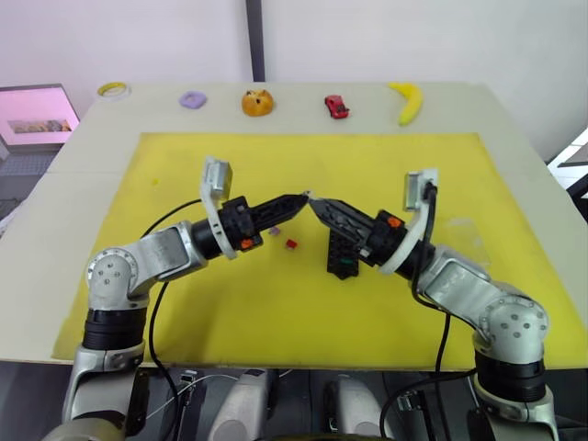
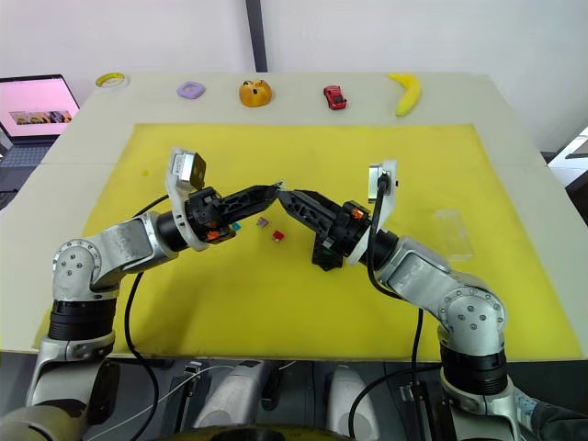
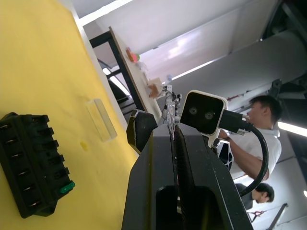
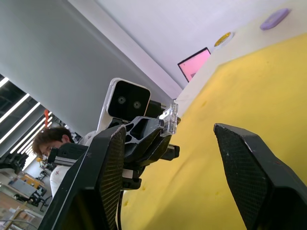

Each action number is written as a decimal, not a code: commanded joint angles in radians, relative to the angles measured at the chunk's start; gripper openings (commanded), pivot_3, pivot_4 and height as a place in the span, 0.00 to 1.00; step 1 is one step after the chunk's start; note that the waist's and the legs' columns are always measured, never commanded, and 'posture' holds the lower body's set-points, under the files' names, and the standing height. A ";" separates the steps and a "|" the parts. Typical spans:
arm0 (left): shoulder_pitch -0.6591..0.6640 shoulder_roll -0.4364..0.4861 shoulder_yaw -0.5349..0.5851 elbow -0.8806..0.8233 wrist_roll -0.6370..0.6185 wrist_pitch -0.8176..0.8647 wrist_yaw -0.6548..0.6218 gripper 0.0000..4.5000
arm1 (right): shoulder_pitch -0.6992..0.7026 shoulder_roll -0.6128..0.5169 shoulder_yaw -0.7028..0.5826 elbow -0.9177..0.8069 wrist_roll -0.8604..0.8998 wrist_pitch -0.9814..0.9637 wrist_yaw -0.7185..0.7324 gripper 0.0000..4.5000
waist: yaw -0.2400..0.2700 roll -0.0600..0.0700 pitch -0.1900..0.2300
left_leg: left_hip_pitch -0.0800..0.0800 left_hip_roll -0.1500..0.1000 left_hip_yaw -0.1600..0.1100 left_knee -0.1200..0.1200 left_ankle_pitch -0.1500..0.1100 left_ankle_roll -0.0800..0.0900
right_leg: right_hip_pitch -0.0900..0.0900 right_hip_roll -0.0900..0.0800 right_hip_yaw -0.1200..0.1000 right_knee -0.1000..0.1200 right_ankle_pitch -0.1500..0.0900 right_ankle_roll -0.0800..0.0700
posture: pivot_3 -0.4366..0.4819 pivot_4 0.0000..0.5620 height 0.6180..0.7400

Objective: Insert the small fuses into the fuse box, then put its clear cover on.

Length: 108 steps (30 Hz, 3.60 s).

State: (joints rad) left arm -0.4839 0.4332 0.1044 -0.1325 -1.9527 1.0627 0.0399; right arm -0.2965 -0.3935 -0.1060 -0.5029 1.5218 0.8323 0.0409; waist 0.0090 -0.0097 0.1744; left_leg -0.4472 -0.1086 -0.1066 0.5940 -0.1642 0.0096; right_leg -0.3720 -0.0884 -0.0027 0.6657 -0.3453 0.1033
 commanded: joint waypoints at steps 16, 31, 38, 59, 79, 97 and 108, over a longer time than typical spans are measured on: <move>-0.004 -0.018 -0.010 -0.042 -0.020 -0.036 0.002 0.00 | -0.020 0.006 0.019 -0.011 0.037 -0.031 -0.031 0.39 | 0.000 0.000 0.000 | 0.000 0.000 0.000 0.000 0.000 0.000 | 0.000 0.000 0.000 0.000 0.000 0.000 | 0.48 0.27 0.96; 0.033 -0.118 0.008 -0.082 -0.020 -0.144 0.053 0.00 | 0.013 0.172 0.032 -0.051 0.040 -0.168 -0.123 0.39 | -0.004 0.000 0.000 | 0.000 0.000 0.000 0.001 0.000 0.000 | 0.000 0.000 0.000 0.001 0.000 0.000 | 0.48 0.27 0.96; 0.037 -0.144 0.004 -0.099 -0.020 -0.182 0.068 0.00 | 0.015 0.153 0.040 -0.050 0.032 -0.167 -0.119 0.39 | -0.004 0.000 0.000 | 0.001 0.000 0.000 0.001 0.000 0.000 | 0.001 0.000 0.000 0.001 0.000 0.000 | 0.48 0.27 0.96; 0.027 -0.137 -0.015 -0.098 -0.020 -0.184 0.069 0.00 | 0.011 0.134 0.057 -0.048 0.019 -0.166 -0.109 0.11 | -0.004 0.000 0.000 | 0.001 0.000 0.000 0.001 0.000 0.000 | 0.001 0.001 0.000 0.001 0.000 0.001 | 0.48 0.27 0.96; 0.035 -0.134 -0.034 -0.106 -0.020 -0.174 0.084 0.00 | 0.000 0.126 0.065 -0.051 0.001 -0.158 -0.094 0.05 | -0.005 0.000 0.000 | 0.002 0.000 0.000 0.001 0.000 0.000 | 0.002 0.001 0.000 0.002 0.000 0.001 | 0.48 0.27 0.96; 0.020 -0.126 -0.023 -0.098 -0.020 -0.172 0.096 0.32 | 0.000 0.132 0.064 -0.058 -0.005 -0.171 -0.097 0.00 | -0.004 0.000 0.000 | 0.002 0.000 0.000 0.002 0.000 0.000 | 0.002 0.001 0.000 0.003 0.000 0.001 | 0.48 0.27 0.96; 0.088 0.073 0.054 -0.144 0.000 -0.074 -0.007 0.99 | 0.009 0.105 0.037 -0.072 -0.008 -0.173 -0.081 0.00 | -0.022 0.001 0.000 | 0.002 0.000 0.000 0.001 0.000 0.000 | 0.001 0.001 0.000 0.004 0.000 0.001 | 0.48 0.27 0.96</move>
State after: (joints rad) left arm -0.3922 0.4641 0.1266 -0.2332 -1.9528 0.9615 0.0821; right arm -0.2798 -0.2697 -0.0474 -0.5244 1.5069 0.6693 -0.0621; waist -0.0130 -0.0092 0.1740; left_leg -0.4451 -0.1086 -0.1066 0.5952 -0.1638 0.0092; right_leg -0.3710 -0.0875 -0.0027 0.6700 -0.3451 0.1039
